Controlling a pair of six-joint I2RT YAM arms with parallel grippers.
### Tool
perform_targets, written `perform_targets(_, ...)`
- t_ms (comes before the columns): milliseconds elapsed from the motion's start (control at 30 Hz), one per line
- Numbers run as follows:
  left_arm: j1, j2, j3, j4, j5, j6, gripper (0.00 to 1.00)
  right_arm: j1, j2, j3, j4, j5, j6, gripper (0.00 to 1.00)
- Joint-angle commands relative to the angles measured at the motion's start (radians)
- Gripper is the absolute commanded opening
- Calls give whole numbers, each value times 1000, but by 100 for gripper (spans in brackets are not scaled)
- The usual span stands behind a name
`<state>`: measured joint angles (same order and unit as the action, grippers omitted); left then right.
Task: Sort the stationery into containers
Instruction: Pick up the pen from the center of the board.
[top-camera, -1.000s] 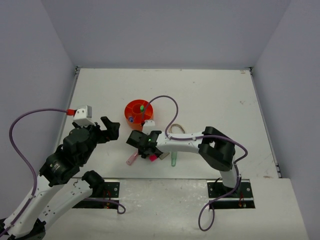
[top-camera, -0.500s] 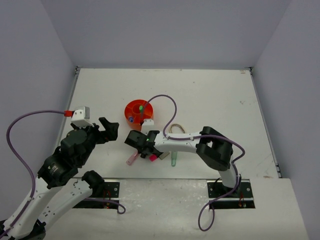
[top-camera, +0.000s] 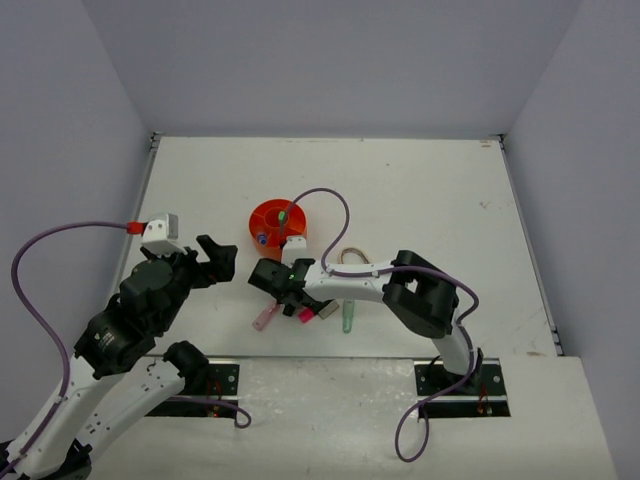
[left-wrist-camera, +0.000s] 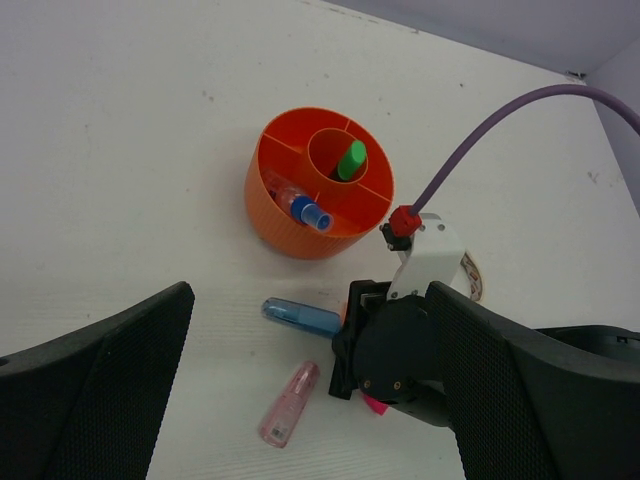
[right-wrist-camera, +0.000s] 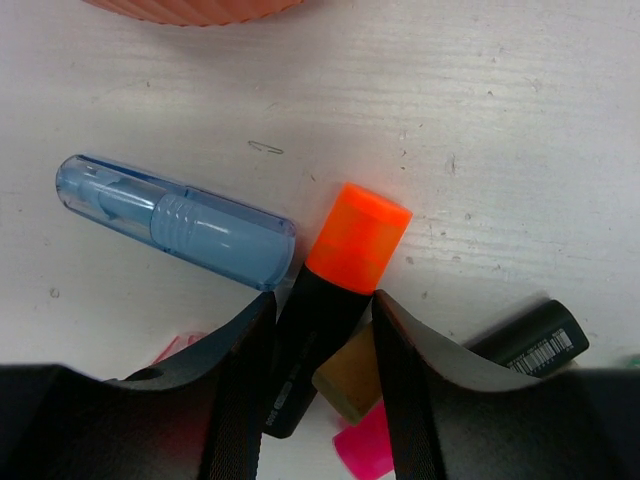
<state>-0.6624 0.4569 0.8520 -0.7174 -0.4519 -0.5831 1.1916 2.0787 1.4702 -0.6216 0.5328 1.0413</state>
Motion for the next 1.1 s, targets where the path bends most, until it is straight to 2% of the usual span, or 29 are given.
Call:
perform_targets(0,0,-16,-11,7,10,23,100,-1,30,24,-21,-9,30,45)
perform_targets(300,-2,-24,-11,7,10,23,100,-1,51,-23,-5,-66,79,46)
perform_targets(467,-2,-21,-11,6,10,23,100,5,0,-80,5,-38,128,40)
perform_targets(900,0,-16,-11,6,11,22,100,5,-62,-90,-19,20,158,21)
perform_targets(1067,0,34,7,3,40,0,100,5,-160,-124,9,54,100,5)
